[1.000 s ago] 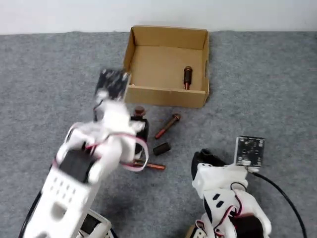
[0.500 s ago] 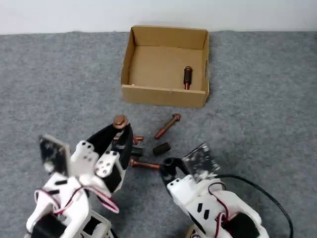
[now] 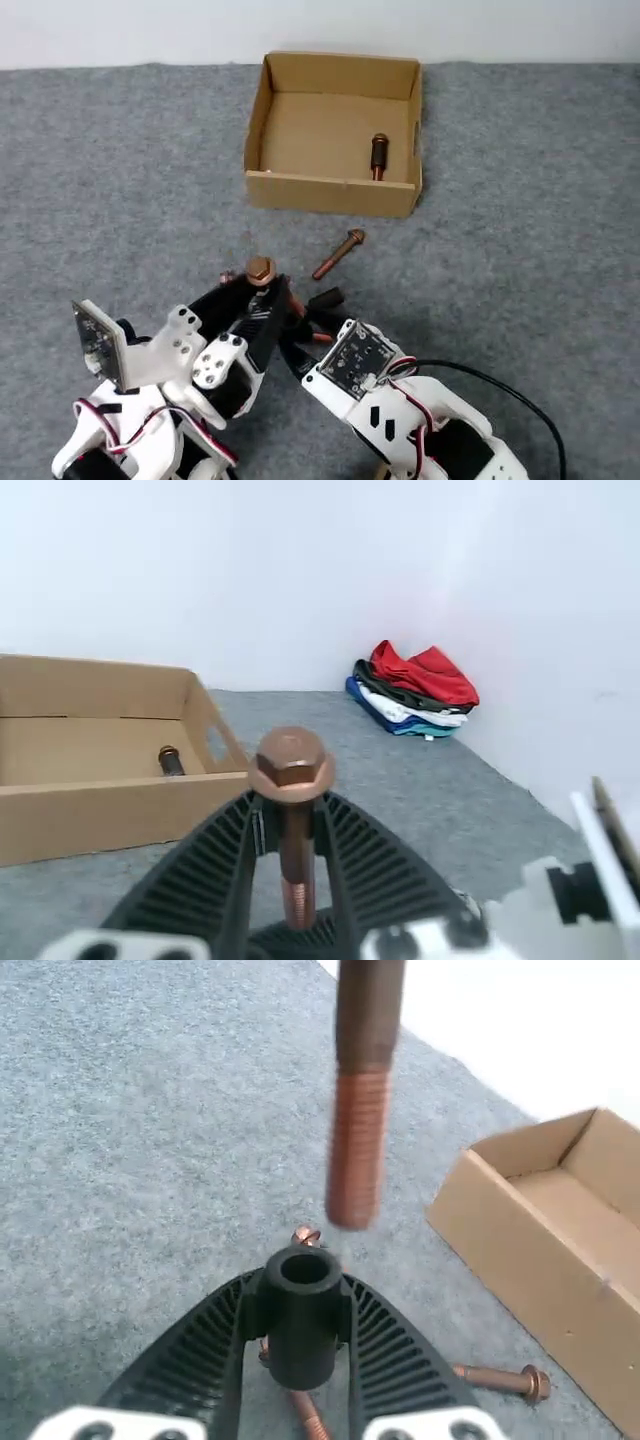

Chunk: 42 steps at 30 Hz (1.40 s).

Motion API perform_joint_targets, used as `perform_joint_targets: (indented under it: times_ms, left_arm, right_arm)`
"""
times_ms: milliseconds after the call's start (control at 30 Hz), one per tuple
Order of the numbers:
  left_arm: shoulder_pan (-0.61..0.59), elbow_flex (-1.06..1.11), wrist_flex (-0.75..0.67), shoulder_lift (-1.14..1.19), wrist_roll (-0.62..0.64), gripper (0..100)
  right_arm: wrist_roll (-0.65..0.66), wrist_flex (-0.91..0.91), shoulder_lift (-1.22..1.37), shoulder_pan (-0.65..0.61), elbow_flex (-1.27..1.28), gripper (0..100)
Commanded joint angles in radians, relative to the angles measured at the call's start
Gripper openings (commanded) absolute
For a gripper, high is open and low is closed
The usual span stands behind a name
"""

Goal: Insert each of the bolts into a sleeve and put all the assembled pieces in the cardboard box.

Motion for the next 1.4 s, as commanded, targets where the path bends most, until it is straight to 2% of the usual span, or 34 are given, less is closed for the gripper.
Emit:
perform_joint_targets:
  times_ms: [0, 100, 300, 1133, 1367]
  left_arm:
    - [0.014, -0.004, 0.000, -0.002, 0.015, 0]
    - [0.011, -0.004, 0.026, -0.006, 0.015, 0]
    - [-0.078, -0.004, 0.029, -0.006, 0.014, 0]
    - [-0.028, 0.093, 0.089, -0.003, 0.011, 0]
    - [0.046, 0.219, 0.130, -0.006, -0.133, 1]
  right_arm:
    - [0.015, -0.030, -0.007, -0.008, -0.028, 0.8]
    - [0.015, -0.028, -0.007, -0.007, -0.037, 0.8]
    - [0.015, -0.033, -0.007, -0.007, -0.038, 0.8]
    - [0.015, -0.036, -0.007, -0.005, -0.091, 0.8]
    - [0.017, -0.061, -0.007, -0.005, -0.097, 0.8]
